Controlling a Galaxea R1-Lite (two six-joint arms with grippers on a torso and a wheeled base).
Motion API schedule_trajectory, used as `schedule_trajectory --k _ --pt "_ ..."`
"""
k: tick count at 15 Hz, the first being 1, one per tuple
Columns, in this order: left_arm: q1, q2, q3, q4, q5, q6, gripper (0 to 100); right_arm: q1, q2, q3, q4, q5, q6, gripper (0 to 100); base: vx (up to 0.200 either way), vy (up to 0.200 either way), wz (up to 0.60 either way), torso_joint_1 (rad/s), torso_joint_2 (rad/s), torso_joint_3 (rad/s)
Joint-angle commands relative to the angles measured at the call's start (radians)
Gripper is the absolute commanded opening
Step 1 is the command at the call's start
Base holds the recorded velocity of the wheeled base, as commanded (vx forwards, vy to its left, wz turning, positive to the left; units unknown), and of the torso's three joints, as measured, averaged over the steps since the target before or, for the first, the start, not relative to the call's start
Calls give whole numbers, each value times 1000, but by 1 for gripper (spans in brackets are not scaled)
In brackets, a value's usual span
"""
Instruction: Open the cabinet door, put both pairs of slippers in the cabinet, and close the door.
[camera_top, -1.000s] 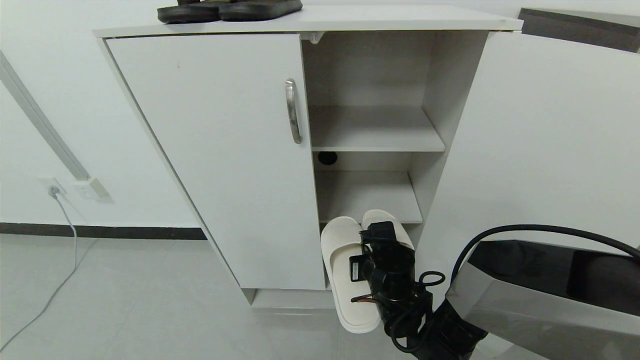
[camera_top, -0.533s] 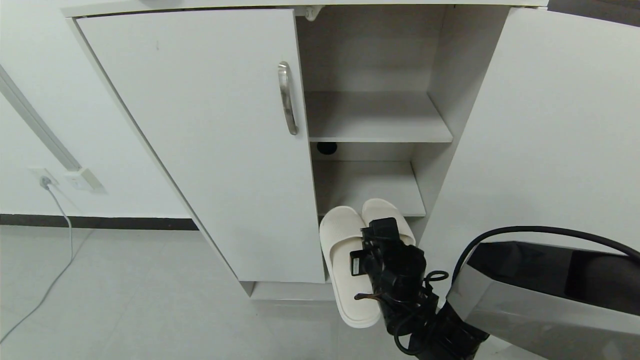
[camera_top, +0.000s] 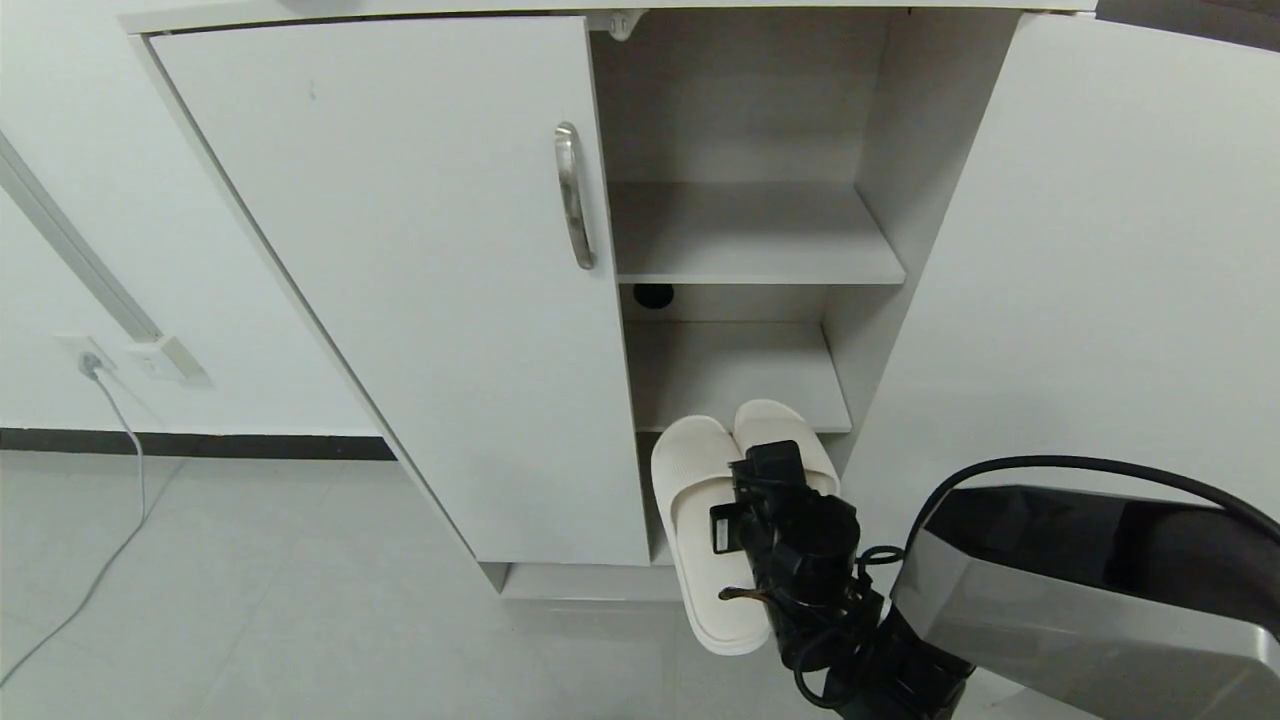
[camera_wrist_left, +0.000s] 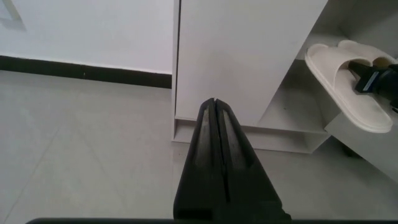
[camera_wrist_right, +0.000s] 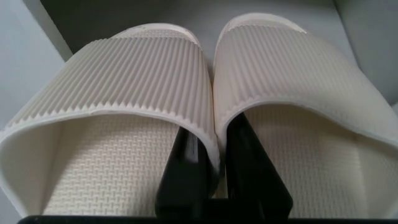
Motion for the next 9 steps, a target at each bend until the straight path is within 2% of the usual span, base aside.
schedule_trajectory --k 1,5,9 --pt "0 0 0 0 -1 0 0 -11 -17 -3 32 -7 10 0 0 0 0 0 0 0" --pt "0 0 0 -2 -1 0 0 -11 -23 -7 81 -34 13 0 0 0 0 0 0 0" --pt "0 2 0 0 -2 0 0 -11 -44 -6 79 -33 14 0 200 0 0 2 5 6"
